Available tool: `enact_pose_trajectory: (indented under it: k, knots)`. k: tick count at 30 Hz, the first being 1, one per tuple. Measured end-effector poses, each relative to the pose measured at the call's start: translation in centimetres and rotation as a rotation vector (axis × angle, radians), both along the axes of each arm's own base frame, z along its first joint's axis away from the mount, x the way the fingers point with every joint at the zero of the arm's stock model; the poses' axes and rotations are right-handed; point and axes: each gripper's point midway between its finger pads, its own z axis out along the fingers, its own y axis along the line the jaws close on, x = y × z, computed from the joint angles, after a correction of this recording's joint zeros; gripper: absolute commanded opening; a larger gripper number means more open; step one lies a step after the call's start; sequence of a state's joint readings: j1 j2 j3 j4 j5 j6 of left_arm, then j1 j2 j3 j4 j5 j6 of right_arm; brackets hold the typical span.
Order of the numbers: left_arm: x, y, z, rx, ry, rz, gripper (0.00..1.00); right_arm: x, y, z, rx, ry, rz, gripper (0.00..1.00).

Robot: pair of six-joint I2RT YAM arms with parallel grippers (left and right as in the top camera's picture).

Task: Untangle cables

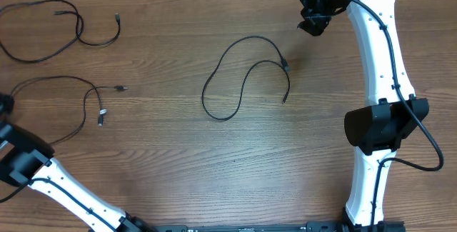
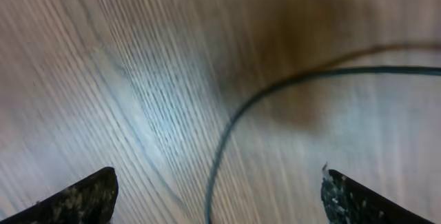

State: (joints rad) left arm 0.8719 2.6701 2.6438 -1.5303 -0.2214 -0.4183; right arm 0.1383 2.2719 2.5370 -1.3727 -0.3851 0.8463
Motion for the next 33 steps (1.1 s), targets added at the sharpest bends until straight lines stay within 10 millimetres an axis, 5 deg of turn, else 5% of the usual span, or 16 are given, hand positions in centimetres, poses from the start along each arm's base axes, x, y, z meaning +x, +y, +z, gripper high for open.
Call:
enact_pose_trajectory:
  k: [6, 10, 17, 19, 22, 23, 33]
  knots:
    - [2.0, 1.2, -3.5, -0.028, -0.076, -0.1, 0.88, 0.0, 0.0, 0.0, -0.002, -0.004, 0.005, 1.0]
    - [4.7, 1.8, -3.5, -0.021, -0.191, -0.216, 0.77, 0.1, 0.0, 0.1, -0.002, -0.009, 0.006, 1.0]
    - [6.8, 2.9, -3.3, 0.025, -0.27, -0.311, 0.73, 0.4, 0.1, 0.2, -0.001, -0.024, 0.006, 1.0]
    - [7.0, 2.8, -3.8, 0.015, -0.277, -0.336, 0.64, 0.5, 0.1, 0.3, 0.0, -0.029, 0.007, 1.0]
    - [7.7, 2.9, -3.9, 0.018, -0.3, -0.393, 0.16, 0.7, 0.1, 0.4, 0.001, -0.04, 0.007, 1.0]
    - [7.9, 3.0, -3.9, 0.021, -0.309, -0.401, 0.08, 0.8, 0.1, 0.5, 0.002, -0.044, 0.007, 1.0]
    - [11.0, 5.0, -3.4, 0.128, -0.402, -0.459, 0.04, 0.8, 0.2, 0.5, 0.002, -0.044, 0.007, 1.0]
